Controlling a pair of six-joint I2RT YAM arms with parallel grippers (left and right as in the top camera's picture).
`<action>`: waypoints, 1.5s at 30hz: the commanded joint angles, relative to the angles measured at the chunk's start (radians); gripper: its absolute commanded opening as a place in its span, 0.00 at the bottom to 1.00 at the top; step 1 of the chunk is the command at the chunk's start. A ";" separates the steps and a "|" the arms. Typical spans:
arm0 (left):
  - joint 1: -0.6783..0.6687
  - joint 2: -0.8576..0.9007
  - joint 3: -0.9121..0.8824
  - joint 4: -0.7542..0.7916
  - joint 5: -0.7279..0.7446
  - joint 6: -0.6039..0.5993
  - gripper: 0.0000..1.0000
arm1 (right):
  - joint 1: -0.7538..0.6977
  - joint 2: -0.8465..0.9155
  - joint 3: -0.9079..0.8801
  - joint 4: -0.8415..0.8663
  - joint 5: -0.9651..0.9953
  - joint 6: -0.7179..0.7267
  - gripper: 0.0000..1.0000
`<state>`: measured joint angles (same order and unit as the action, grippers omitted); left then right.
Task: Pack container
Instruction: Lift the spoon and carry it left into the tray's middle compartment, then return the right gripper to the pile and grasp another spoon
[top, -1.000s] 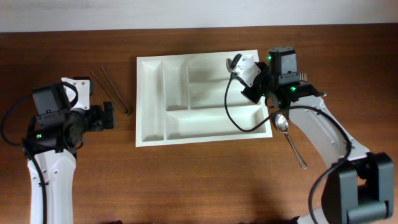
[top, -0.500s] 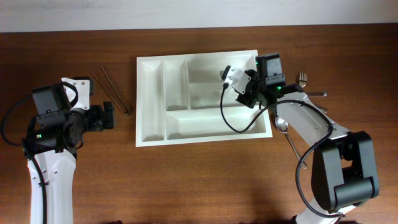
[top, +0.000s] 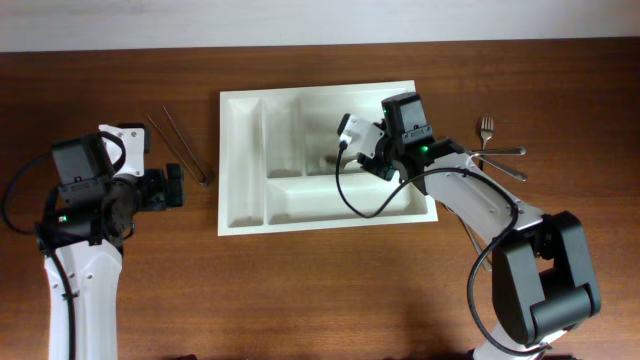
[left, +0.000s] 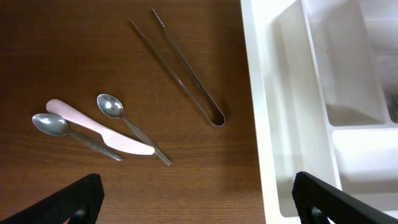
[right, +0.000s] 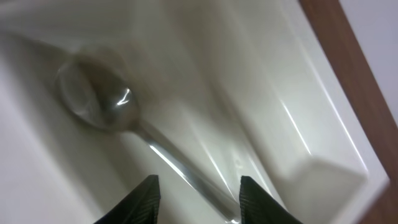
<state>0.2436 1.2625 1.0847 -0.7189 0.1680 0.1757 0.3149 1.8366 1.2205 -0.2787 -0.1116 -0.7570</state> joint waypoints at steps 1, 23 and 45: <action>0.004 0.002 0.016 -0.001 0.000 0.013 0.99 | -0.026 -0.022 0.051 -0.007 0.134 0.250 0.42; 0.004 0.002 0.016 -0.001 0.000 0.013 0.99 | -0.585 -0.163 0.137 -0.810 -0.037 0.943 0.61; 0.004 0.002 0.016 -0.001 0.000 0.013 0.99 | -0.411 -0.085 -0.106 -0.682 0.172 0.578 0.47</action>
<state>0.2436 1.2625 1.0847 -0.7189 0.1680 0.1757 -0.1013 1.7271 1.1378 -0.9726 0.0227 -0.1577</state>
